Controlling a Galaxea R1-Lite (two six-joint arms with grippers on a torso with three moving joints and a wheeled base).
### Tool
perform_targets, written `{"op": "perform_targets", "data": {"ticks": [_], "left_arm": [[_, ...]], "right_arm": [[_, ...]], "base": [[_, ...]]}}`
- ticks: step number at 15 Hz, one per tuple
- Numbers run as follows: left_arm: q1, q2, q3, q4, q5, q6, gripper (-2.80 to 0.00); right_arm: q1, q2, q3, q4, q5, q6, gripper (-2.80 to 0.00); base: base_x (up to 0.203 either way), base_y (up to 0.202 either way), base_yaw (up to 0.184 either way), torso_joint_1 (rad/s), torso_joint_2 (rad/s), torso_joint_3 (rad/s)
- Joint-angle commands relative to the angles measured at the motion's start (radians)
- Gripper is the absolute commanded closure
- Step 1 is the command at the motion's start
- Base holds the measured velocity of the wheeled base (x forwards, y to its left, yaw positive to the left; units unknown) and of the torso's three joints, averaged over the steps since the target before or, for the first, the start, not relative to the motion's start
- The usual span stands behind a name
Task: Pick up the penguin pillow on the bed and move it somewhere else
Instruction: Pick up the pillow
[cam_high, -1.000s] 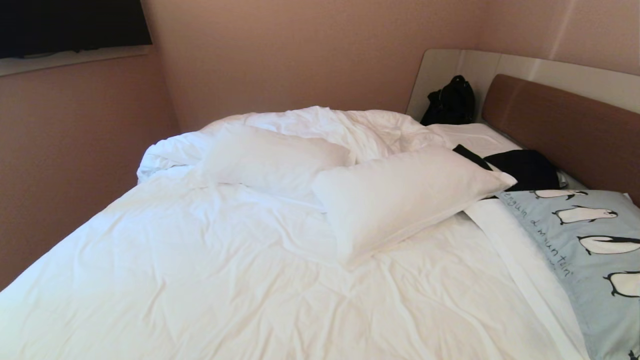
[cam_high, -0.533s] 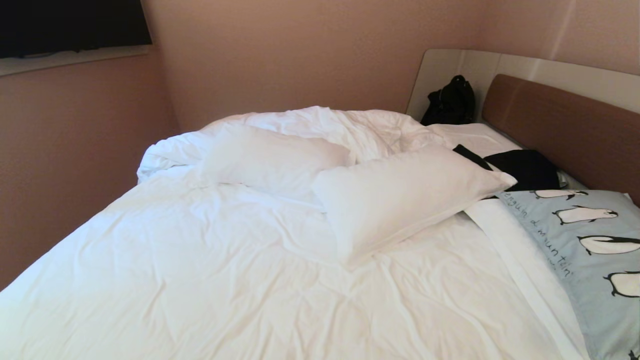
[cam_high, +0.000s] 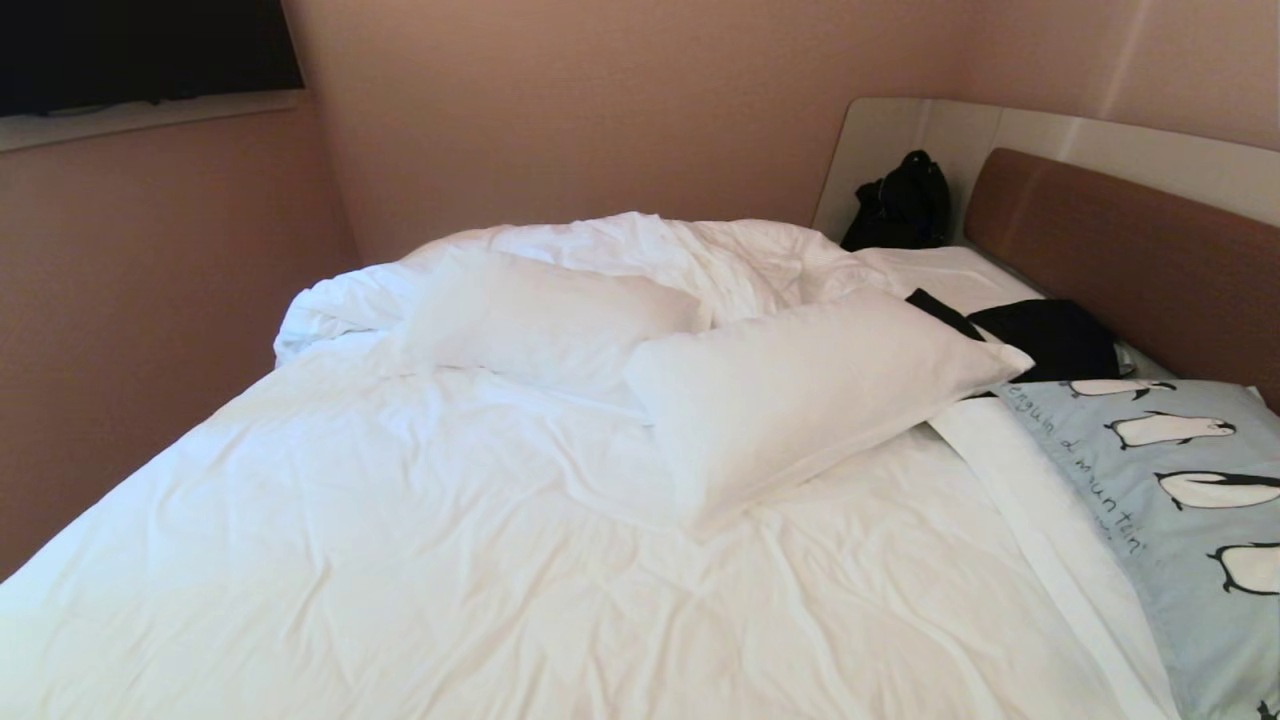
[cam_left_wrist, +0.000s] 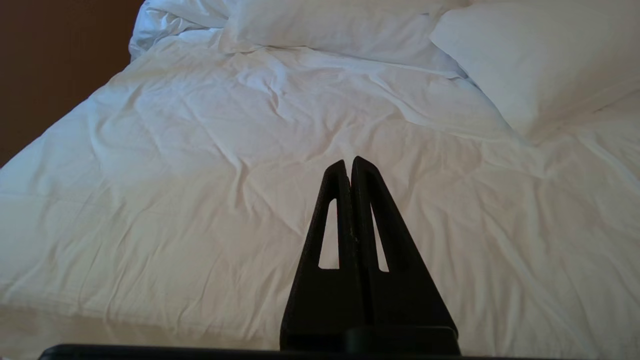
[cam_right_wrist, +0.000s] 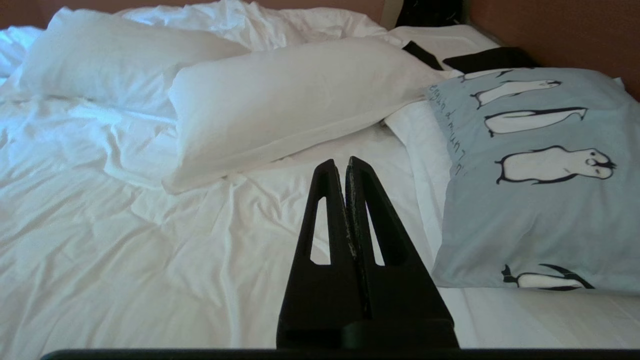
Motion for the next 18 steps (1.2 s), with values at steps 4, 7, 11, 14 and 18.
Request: {"op": "perform_targets", "data": {"ticks": [4,7,11,14,18], "left_arm": [[0.0,0.0,0.0,0.0,0.0,0.0,0.0],[0.0,0.0,0.0,0.0,0.0,0.0,0.0],[0.0,0.0,0.0,0.0,0.0,0.0,0.0],[0.0,0.0,0.0,0.0,0.0,0.0,0.0],[0.0,0.0,0.0,0.0,0.0,0.0,0.0]], "right_arm": [[0.0,0.0,0.006,0.056,0.023,-0.008,0.0],[0.0,0.001,0.007,0.063,0.019,-0.01,0.0],[0.0,0.0,0.007,0.118,0.011,0.004,0.0],[0.0,-0.002,0.007,0.118,0.011,0.003,0.0],[0.0,-0.002,0.007,0.118,0.011,0.007,0.0]], "base": [[0.0,0.0,0.0,0.0,0.0,0.0],[0.0,0.0,0.0,0.0,0.0,0.0],[0.0,0.0,0.0,0.0,0.0,0.0],[0.0,0.0,0.0,0.0,0.0,0.0],[0.0,0.0,0.0,0.0,0.0,0.0]]}}
